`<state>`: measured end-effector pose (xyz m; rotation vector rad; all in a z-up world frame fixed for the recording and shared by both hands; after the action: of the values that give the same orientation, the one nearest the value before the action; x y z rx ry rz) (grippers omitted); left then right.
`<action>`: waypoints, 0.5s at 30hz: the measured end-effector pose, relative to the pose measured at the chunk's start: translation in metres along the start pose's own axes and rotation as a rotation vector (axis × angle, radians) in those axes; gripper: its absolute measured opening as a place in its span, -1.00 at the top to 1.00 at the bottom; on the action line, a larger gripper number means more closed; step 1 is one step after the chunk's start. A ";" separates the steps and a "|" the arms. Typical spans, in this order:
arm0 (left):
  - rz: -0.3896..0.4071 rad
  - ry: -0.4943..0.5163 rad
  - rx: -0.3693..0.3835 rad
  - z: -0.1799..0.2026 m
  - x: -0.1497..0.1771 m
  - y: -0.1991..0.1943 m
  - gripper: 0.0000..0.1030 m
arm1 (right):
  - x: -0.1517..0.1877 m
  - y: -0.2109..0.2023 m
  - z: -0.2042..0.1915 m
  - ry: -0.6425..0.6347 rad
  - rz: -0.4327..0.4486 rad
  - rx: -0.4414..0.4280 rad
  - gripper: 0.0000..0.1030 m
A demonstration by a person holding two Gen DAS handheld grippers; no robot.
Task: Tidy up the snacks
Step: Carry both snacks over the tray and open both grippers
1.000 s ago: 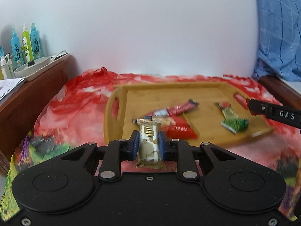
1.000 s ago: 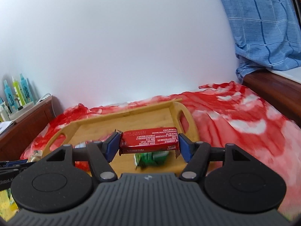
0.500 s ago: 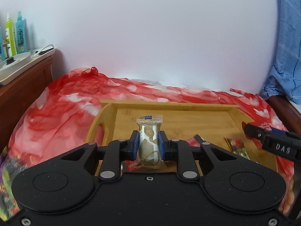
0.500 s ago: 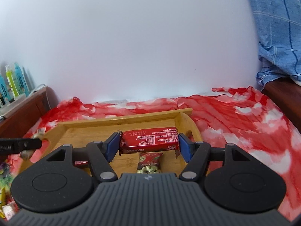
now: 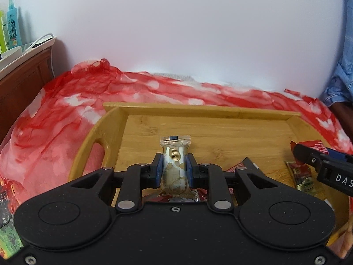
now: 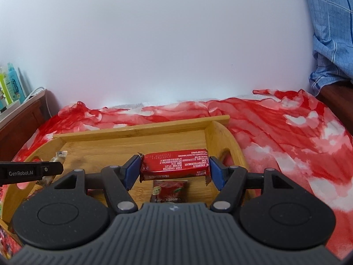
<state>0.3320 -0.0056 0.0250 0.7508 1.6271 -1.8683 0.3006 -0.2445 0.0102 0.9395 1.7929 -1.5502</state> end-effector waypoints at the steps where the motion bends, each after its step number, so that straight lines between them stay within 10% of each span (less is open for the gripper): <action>1: 0.000 0.003 -0.001 0.000 0.000 0.001 0.60 | 0.001 0.002 0.001 0.003 -0.005 0.001 -0.33; 15: -0.007 0.013 -0.010 0.003 0.001 0.009 0.60 | 0.005 0.009 -0.002 -0.028 -0.024 0.013 -0.33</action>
<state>0.3370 -0.0097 0.0184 0.7552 1.6475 -1.8623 0.3050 -0.2408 0.0012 0.9008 1.7827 -1.5847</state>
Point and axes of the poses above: each gripper's, at about its wrist camera, not at the fingertips, and y roughly the way its jaws point, z to its right, x to its underside, the point moved 2 cm from there along y, roughly the way its jaws point, and after that the axes turned 6 degrees about x, right-handed, at the moved point
